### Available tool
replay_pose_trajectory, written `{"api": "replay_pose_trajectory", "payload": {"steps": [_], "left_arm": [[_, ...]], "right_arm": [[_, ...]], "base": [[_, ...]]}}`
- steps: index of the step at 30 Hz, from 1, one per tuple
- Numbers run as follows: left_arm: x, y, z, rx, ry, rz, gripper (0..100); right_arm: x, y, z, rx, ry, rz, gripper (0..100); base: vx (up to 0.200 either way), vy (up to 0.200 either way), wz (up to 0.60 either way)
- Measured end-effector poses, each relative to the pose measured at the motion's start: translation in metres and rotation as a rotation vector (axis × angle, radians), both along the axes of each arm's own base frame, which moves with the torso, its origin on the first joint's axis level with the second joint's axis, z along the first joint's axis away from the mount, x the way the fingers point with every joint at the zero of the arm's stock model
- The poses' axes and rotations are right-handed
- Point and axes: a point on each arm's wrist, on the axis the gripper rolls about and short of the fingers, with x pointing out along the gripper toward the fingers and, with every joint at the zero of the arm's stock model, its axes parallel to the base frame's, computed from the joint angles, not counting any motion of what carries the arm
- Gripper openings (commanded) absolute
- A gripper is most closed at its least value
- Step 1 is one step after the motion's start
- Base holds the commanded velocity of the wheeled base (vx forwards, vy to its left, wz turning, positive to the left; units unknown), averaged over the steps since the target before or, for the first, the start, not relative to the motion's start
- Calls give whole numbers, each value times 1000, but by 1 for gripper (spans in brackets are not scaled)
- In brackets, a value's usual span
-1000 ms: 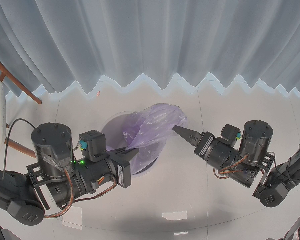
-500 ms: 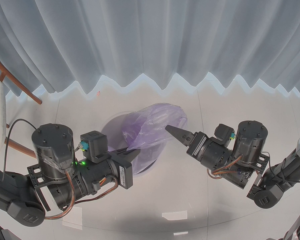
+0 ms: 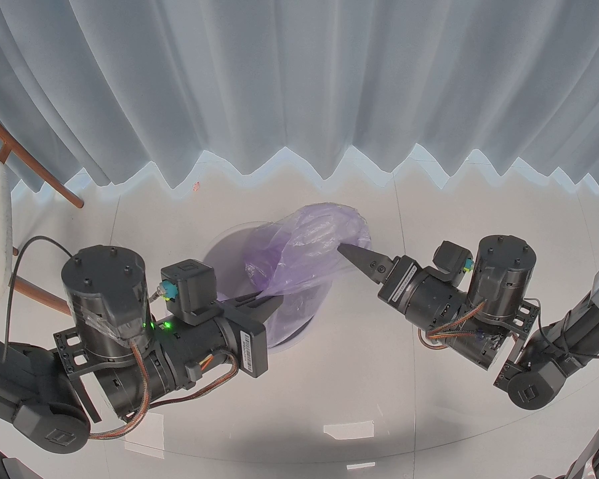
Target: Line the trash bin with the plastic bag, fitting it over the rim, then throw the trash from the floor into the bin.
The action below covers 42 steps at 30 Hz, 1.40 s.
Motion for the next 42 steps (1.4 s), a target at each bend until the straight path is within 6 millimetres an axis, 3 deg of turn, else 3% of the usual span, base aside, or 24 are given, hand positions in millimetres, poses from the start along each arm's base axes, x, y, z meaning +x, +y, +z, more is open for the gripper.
{"api": "replay_pose_trajectory", "payload": {"steps": [9,10,18,36,37,42], "left_arm": [[-1,-2,2,-7,-7,-6,0],[-1,-2,2,-7,-7,-7,0],[-1,-1,0,-1,-1,-5,0],[-9,8,-19,7,49,2,0],[-9,8,-19,-10,53,6,100],[-8,10,-14,-79,64,25,100]], "right_arm": [[2,10,0,4,-7,7,100],[2,10,0,6,-8,7,0],[4,14,2,14,-17,11,0],[-14,35,13,63,-68,97,0],[-14,35,14,64,-70,98,0],[-14,34,18,83,-89,100,0]], "base": [[0,0,0],[0,0,0],[0,0,0],[0,0,0],[0,0,0],[0,0,0]]}}
